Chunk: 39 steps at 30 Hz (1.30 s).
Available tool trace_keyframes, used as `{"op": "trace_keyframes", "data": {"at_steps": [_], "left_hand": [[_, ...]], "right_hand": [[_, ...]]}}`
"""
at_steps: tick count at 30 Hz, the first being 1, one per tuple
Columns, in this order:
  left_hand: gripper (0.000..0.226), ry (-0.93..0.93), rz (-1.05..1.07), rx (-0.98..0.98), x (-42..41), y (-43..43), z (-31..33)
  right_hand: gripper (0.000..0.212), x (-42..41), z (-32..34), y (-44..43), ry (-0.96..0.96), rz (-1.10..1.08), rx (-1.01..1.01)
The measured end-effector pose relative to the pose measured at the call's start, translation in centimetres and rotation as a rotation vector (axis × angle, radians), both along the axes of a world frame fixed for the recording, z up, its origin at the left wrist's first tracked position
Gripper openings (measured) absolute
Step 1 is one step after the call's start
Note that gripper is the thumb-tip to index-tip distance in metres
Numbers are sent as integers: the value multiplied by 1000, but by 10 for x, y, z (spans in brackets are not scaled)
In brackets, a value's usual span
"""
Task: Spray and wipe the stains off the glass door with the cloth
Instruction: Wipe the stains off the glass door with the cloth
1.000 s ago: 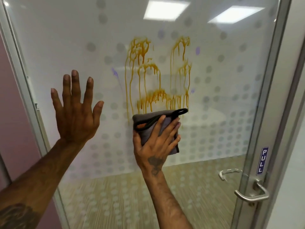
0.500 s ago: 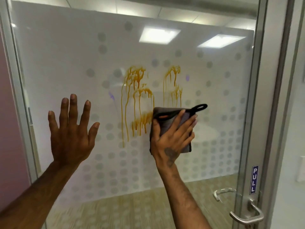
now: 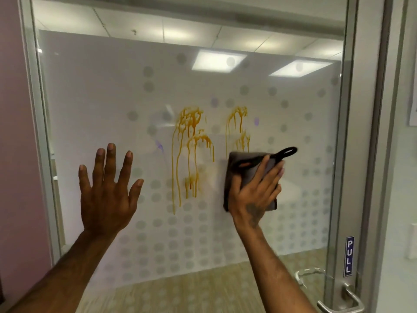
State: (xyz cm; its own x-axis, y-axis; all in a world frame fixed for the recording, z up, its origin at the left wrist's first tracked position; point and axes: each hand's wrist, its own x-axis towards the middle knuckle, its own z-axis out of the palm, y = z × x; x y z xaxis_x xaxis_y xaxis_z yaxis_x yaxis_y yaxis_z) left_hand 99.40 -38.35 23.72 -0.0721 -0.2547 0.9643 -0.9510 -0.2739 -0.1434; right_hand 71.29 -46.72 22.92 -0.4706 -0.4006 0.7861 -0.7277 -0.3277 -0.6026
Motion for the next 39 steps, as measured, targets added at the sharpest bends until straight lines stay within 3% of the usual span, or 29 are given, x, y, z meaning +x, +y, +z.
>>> {"op": "trace_keyframes", "data": {"at_steps": [3, 9, 11, 16, 21, 25, 30, 32, 35, 39], "left_hand": [[70, 8, -2, -2, -4, -1, -1], [70, 7, 13, 4, -11, 1, -2], [69, 6, 14, 4, -14, 1, -2], [69, -5, 22, -10, -16, -2, -5], [70, -9, 20, -25, -24, -4, -9], [70, -31, 23, -32, -25, -4, -10], [71, -27, 28, -22, -27, -4, -13], [71, -39, 22, -40, -25, -8, -4], [71, -10, 0, -94, 8, 8, 39], [71, -2, 21, -101, 8, 7, 50]], "right_hand": [[86, 12, 49, -2, -117, 0, 9], [93, 11, 20, 3, 328, 55, -117], [92, -4, 1, 1, 389, 71, -113], [87, -23, 5, -2, 225, 58, -67], [85, -25, 84, -10, -78, 8, -23], [86, -6, 111, -9, 109, 54, -117], [86, -16, 57, -6, 516, 128, -211], [87, -30, 47, -12, 596, 97, -212], [89, -8, 95, 9, 474, 87, -216], [88, 19, 155, 18, 36, 79, -158]]}}
